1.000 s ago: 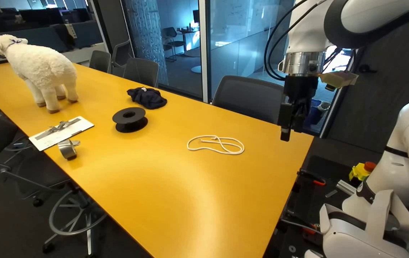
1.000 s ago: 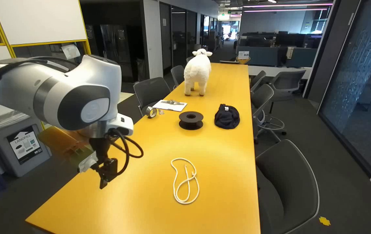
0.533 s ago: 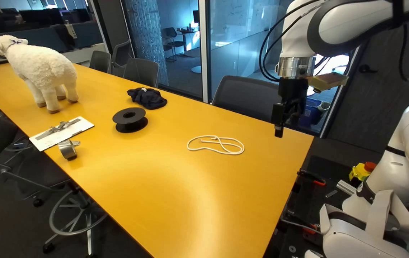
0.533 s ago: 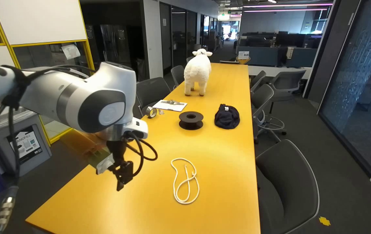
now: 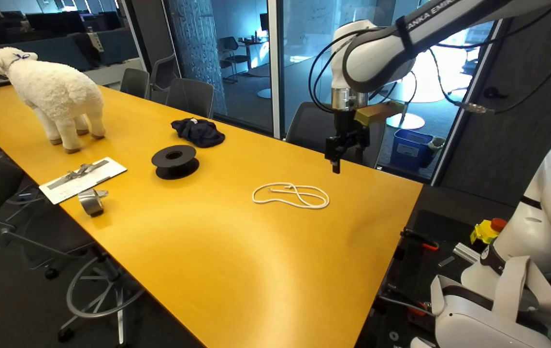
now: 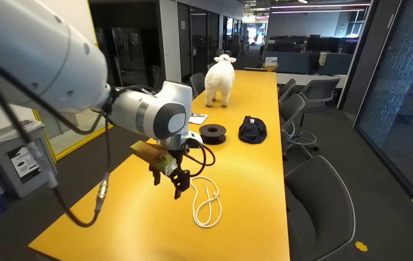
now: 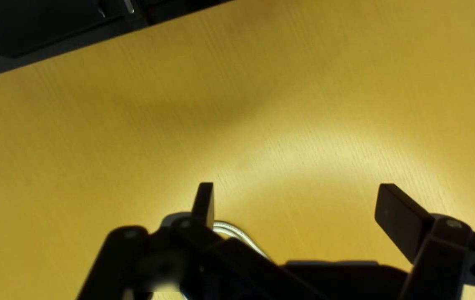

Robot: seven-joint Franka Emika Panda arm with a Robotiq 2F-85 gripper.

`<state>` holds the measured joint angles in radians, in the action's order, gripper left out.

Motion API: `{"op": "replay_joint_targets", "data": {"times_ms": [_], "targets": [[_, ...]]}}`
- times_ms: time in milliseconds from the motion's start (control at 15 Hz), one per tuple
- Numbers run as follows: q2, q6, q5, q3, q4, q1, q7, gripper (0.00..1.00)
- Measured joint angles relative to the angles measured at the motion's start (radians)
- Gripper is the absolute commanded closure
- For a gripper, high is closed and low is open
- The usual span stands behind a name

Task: Straighten the rope

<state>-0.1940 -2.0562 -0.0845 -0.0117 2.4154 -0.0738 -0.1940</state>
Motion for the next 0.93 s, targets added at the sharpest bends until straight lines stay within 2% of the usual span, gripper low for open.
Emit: {"op": "replay_joint_targets", "data": {"times_ms": [533,933], "targets": [[0.475,-0.075,-0.022,0.000,-0.423,0.016,0.018,0.00],[0.739,-0.114,-0.136,-0.010,-0.704,0.030,0.004,0.00]]}}
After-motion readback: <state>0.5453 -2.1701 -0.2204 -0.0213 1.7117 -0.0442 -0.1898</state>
